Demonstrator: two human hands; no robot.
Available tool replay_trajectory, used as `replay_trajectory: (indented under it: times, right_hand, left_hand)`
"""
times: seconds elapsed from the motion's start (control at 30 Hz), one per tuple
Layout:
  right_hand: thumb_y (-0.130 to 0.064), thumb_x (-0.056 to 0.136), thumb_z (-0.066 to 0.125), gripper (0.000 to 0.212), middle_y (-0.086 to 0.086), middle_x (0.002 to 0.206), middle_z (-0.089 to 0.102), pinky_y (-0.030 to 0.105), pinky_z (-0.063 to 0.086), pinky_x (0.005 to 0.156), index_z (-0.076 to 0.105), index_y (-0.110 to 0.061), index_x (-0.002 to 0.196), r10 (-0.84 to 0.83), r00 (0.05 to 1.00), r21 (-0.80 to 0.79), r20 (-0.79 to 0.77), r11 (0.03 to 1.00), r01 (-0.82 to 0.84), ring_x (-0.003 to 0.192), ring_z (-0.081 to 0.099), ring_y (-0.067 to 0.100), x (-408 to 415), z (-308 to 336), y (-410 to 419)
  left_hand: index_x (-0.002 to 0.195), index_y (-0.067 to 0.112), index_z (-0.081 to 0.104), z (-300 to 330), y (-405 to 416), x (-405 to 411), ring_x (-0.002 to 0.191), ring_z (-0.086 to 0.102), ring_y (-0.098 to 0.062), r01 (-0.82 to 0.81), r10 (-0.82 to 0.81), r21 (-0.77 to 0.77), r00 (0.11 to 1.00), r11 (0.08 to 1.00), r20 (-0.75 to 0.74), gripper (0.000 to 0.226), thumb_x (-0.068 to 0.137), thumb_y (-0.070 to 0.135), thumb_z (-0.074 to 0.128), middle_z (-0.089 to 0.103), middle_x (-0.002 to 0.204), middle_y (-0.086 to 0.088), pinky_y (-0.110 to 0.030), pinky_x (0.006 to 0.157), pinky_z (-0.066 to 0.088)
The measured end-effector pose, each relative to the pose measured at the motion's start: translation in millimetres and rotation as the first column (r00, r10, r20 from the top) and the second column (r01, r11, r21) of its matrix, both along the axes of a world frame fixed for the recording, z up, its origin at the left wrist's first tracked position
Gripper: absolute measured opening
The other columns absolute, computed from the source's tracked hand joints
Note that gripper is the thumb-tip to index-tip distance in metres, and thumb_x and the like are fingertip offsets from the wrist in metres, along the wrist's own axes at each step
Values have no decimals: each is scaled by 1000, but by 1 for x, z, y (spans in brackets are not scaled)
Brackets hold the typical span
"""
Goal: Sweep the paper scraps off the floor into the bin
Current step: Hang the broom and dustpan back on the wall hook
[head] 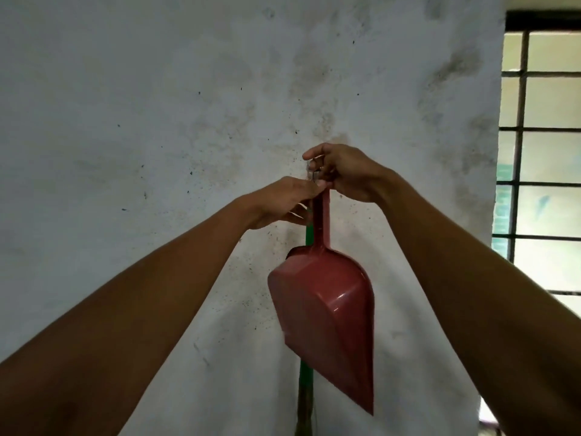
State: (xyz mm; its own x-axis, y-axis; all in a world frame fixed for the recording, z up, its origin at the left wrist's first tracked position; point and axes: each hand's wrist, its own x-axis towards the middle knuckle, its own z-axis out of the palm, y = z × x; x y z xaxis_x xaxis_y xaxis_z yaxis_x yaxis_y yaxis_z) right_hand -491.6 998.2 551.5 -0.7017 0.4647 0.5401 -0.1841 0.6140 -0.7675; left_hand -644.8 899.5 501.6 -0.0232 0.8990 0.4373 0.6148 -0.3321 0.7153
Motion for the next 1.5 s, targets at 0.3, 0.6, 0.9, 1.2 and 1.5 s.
replay_trajectory:
  times: [0.3,0.6,0.9,1.2,1.5]
  right_hand:
    - [16,98,45,36,22,109,62,31,52,74,70,-7,110,-198,979,234,50,955,181,88,58,26,-23,0,18]
    - [0,102,49,26,20,111,61,32,48,75,67,2,121,-103,995,20,-6,994,103,88,56,22,-27,1,41]
    - [14,85,74,33,13,104,72,40,65,87,73,-12,104,-398,908,195,-129,888,417,96,74,27,-47,9,73]
    - [8,85,67,22,7,110,76,10,43,74,79,-7,97,-698,688,466,-199,551,693,107,72,20,-69,18,82]
    - [6,83,72,22,6,103,80,25,57,92,83,-8,95,-676,717,511,-168,562,650,99,75,18,-65,19,74]
  left_hand:
    - [114,8,68,-7,25,-15,104,76,-30,-183,180,69,982,981,48,52,105,57,51,76,112,-15,-31,79,63]
    - [115,11,66,-7,53,-15,83,78,-22,-201,188,65,968,977,167,50,108,57,47,79,93,-6,-37,78,65]
    - [114,12,66,6,80,-22,95,79,-33,-257,235,58,938,965,254,44,111,49,43,81,98,-12,-45,86,65]
    - [108,3,68,18,97,-22,76,77,-24,-312,305,-25,909,950,283,42,110,41,49,79,77,-8,-38,75,65]
    - [107,7,67,16,95,-20,85,75,-26,-317,340,-124,897,940,282,44,110,46,45,79,103,-15,-43,85,65]
